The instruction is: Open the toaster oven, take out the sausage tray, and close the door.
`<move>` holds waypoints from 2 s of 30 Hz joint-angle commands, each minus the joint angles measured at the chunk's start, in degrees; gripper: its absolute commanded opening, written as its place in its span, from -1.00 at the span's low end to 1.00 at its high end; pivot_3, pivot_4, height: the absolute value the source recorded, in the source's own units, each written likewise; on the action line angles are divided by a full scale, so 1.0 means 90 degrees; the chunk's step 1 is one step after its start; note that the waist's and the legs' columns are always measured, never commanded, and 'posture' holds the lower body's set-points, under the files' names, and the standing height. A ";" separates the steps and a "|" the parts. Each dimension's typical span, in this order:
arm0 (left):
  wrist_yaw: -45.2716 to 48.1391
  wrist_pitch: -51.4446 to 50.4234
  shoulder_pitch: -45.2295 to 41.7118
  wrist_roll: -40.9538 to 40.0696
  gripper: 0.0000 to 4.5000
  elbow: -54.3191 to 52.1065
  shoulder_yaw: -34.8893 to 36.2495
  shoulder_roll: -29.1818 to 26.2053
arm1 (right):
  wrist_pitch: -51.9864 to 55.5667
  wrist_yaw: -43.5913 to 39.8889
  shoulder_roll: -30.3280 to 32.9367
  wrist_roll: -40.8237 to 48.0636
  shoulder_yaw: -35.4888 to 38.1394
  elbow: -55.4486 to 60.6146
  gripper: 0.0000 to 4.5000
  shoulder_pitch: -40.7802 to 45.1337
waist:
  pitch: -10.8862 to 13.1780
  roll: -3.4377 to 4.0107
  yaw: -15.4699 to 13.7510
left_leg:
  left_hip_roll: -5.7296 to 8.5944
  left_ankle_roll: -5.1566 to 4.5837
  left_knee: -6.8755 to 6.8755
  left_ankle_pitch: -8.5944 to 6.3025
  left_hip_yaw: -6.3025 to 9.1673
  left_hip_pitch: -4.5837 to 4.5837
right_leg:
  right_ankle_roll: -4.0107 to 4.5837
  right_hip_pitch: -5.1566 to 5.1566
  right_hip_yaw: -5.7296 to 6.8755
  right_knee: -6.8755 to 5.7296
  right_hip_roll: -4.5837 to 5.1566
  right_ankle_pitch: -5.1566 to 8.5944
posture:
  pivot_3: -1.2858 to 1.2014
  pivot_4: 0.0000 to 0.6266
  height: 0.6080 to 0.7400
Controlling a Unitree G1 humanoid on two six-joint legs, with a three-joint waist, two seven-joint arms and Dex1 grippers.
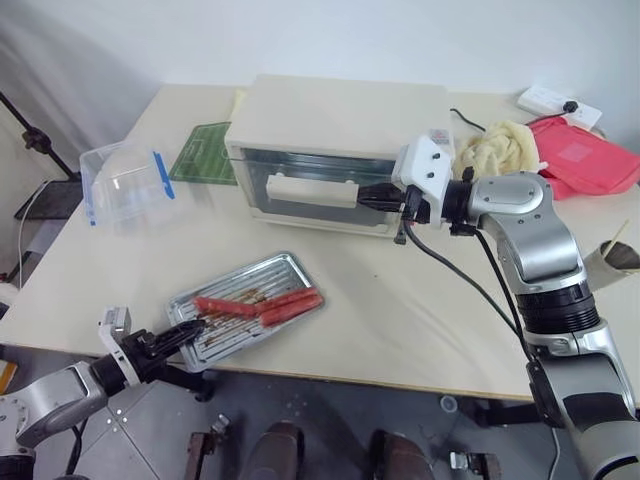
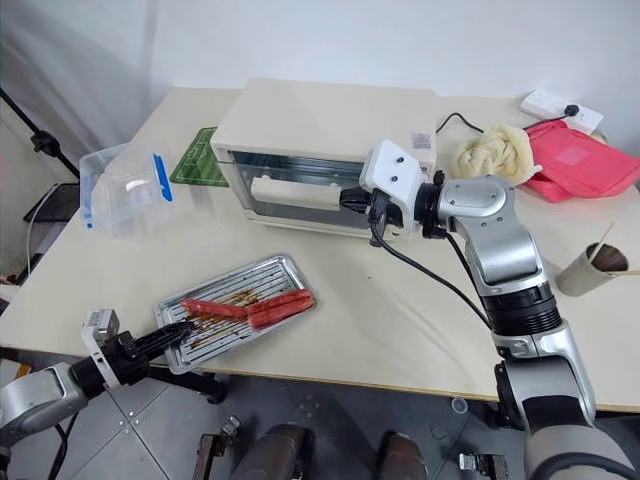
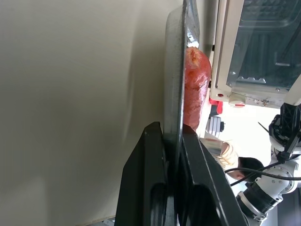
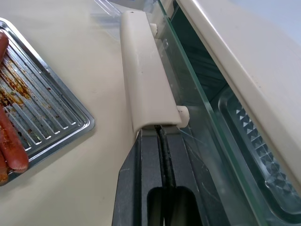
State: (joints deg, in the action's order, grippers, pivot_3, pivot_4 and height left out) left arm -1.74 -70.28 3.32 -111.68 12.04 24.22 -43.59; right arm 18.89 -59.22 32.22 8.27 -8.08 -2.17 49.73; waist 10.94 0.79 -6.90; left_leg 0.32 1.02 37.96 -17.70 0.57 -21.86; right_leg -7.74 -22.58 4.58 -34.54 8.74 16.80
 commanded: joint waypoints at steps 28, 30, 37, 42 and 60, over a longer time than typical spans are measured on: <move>0.0085 0.0886 0.2200 -0.0146 -1.00 -0.2894 0.1135 0.0974 | 0.0144 -0.1627 0.0677 0.0422 -0.0361 0.0470 -0.98 -0.0525 | 0.0026 -0.0060 0.0783 | -0.0031 0.0011 -0.0057 -0.0004 -0.0069 -0.0038 | -0.0043 -0.0052 -0.0016 0.0074 -0.0024 -0.0025 | 0.03 -0.52 1.00; 0.0123 0.0920 0.2279 -0.0146 -1.00 -0.3013 0.1173 0.0963 | 0.0117 -0.1695 0.0715 0.0400 -0.0372 0.0429 -0.98 -0.0541 | 0.0027 -0.0061 0.0784 | -0.0033 0.0011 -0.0058 -0.0004 -0.0079 -0.0038 | -0.0043 -0.0055 -0.0018 0.0076 -0.0024 -0.0025 | 0.03 -0.52 1.00; 0.0191 0.1143 0.2383 -0.0146 -1.00 -0.3377 0.1200 0.0994 | 0.0113 -0.1874 0.0815 0.0364 -0.0417 0.0382 -0.98 -0.0557 | 0.0028 -0.0066 0.0774 | -0.0035 0.0009 -0.0057 -0.0005 -0.0103 -0.0039 | -0.0043 -0.0072 -0.0035 0.0073 -0.0023 -0.0025 | 0.03 -0.52 1.00; 0.0199 0.1151 0.2068 -0.0146 -1.00 -0.3405 0.0937 0.0813 | 0.0085 -0.2069 0.1010 0.0343 -0.0507 0.0455 -0.98 -0.0750 | 0.0028 -0.0072 0.0755 | -0.0034 0.0008 -0.0056 -0.0006 -0.0109 -0.0040 | -0.0044 -0.0077 -0.0043 0.0070 -0.0023 -0.0025 | 0.03 -0.52 1.00; 0.0907 -0.0502 -0.2271 0.1016 -1.00 -0.0372 -0.1909 -0.0377 | 0.0365 -0.1224 0.1668 0.0284 0.0099 0.1128 -0.98 -0.1767 | 0.0029 -0.0082 0.0748 | -0.0027 0.0007 -0.0034 -0.0006 -0.0129 -0.0044 | -0.0069 -0.0093 -0.0046 0.0036 -0.0026 -0.0039 | 0.03 -0.52 1.00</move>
State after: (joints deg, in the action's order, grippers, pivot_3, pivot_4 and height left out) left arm 3.01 -73.06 -14.85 -104.57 6.92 7.86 -47.27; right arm 21.63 -71.19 45.78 10.22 -10.01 5.42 34.18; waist 11.19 0.05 -0.17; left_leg 0.09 1.09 37.67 -17.76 -0.63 -22.24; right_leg -8.36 -23.42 4.17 -34.25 8.51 16.45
